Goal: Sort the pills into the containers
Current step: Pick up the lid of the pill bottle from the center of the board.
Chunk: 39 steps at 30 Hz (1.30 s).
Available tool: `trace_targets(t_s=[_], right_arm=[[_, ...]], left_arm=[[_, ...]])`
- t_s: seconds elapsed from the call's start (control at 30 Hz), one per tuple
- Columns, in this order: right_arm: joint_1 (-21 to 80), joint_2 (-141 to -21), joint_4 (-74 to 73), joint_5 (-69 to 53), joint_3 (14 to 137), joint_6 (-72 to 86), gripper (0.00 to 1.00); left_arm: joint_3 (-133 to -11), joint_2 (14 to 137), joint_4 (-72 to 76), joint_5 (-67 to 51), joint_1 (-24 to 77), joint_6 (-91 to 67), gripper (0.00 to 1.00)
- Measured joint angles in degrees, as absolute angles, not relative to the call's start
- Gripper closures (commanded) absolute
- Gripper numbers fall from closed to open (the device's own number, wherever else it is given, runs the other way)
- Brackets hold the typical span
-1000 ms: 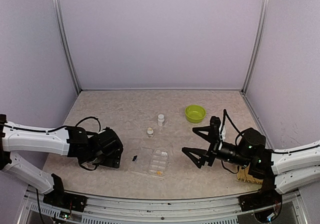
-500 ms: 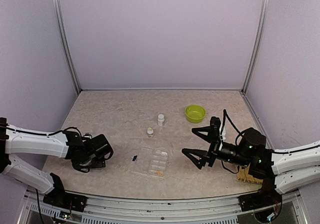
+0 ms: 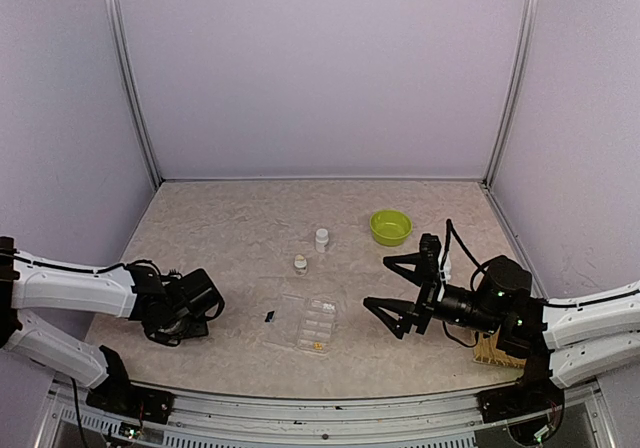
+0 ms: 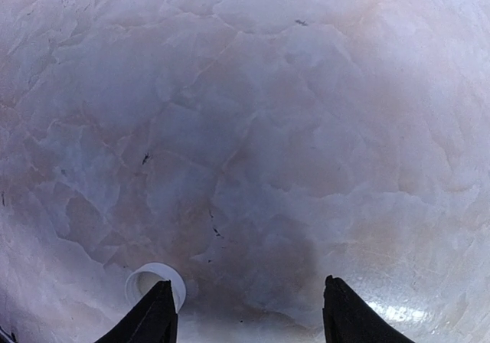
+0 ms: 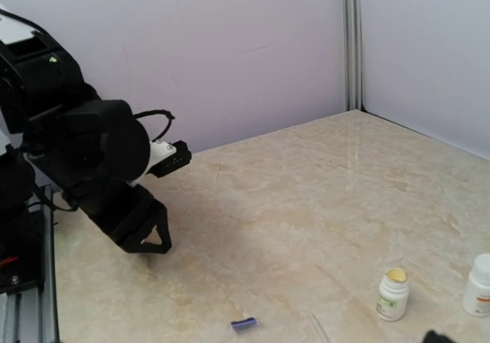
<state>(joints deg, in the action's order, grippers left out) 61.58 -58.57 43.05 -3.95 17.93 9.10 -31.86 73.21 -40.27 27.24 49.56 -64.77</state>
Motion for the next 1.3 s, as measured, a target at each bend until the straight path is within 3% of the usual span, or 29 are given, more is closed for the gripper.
trace_targets(t_s=[0.37,0.67,0.93,1.2,1.3], right_arm=[[61.58,-58.57,42.98,-3.95,17.93,9.06,0.00],[61.58,-58.57,42.63,-3.95,17.93,8.86,0.00],[61.58,-58.57,42.22,-3.92,17.93,8.67,0.00],[61.58,-58.37,41.54,-3.86,17.93,8.58,0.00],[61.58,-58.22,41.36,-3.86,17.93,8.58,0.00]], left_arm=[[-30.70,73.25,-40.23,27.22,48.90,-66.98,0.36],[-29.50,73.60,-38.54,27.11,47.22,-66.94,0.48],[-29.50,74.13,-37.65,27.29,45.93,-66.02,0.67],[-29.50,74.00,-37.23,27.03,45.06,-64.82,0.98],[-29.52,73.76,-36.27,26.74,45.04,-64.27,1.00]])
